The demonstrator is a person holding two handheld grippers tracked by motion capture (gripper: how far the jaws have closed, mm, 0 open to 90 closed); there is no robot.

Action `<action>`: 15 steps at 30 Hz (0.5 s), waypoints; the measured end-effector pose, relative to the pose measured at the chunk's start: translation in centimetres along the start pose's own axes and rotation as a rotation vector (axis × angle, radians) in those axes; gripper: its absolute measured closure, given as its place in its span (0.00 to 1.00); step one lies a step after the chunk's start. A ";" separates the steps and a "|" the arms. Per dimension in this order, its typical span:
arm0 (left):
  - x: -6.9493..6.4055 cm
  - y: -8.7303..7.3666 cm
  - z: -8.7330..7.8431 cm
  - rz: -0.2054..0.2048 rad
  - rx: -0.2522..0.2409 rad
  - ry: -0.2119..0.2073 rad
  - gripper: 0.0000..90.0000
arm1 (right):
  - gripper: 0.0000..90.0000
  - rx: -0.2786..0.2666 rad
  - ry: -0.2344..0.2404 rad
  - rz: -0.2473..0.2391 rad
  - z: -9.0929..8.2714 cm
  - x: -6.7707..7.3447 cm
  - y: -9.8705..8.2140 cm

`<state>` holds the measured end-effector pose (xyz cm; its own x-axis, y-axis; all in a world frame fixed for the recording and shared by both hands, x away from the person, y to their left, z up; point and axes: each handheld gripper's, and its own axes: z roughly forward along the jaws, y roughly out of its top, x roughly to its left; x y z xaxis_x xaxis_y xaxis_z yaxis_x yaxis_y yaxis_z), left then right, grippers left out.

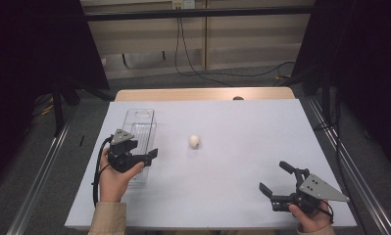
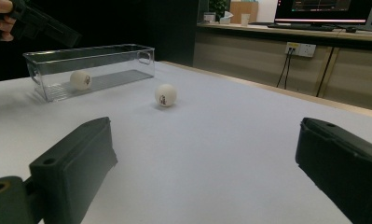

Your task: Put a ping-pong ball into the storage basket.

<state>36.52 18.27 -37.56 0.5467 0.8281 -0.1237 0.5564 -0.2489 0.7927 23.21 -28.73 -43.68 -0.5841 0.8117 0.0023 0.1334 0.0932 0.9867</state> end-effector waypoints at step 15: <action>-0.7 0.6 0.4 -0.002 -0.008 -0.012 0.18 | 0.04 0.000 -0.002 0.000 0.0 -0.1 0.0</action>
<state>36.73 17.30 -37.26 0.5536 0.8222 -0.1324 0.5525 -0.2437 0.7971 23.23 -28.78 -43.68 -0.5826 0.8127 0.0025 0.1335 0.0927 0.9867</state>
